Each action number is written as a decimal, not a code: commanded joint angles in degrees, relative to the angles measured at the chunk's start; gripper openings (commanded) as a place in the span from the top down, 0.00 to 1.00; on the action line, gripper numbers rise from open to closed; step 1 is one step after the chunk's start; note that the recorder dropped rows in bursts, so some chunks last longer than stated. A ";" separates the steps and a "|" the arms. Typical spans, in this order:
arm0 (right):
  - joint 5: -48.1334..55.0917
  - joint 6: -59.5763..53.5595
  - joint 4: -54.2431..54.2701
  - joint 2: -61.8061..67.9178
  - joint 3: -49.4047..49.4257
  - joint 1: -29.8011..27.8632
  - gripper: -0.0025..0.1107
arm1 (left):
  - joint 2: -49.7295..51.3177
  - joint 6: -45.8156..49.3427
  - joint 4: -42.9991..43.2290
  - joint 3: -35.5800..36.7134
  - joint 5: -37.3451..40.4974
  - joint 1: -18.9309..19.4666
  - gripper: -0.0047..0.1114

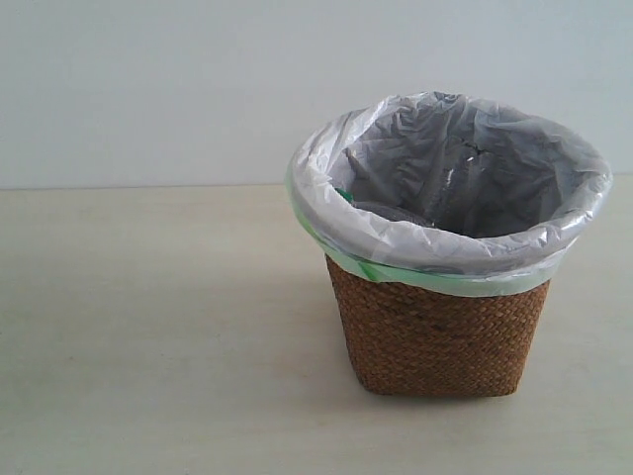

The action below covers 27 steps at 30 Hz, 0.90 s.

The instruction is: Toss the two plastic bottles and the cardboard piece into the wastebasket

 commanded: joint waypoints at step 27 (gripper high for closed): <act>-0.33 -0.14 -0.09 -0.35 -0.02 0.02 0.98 | -35.00 5.22 -1.52 27.39 -26.77 8.80 0.93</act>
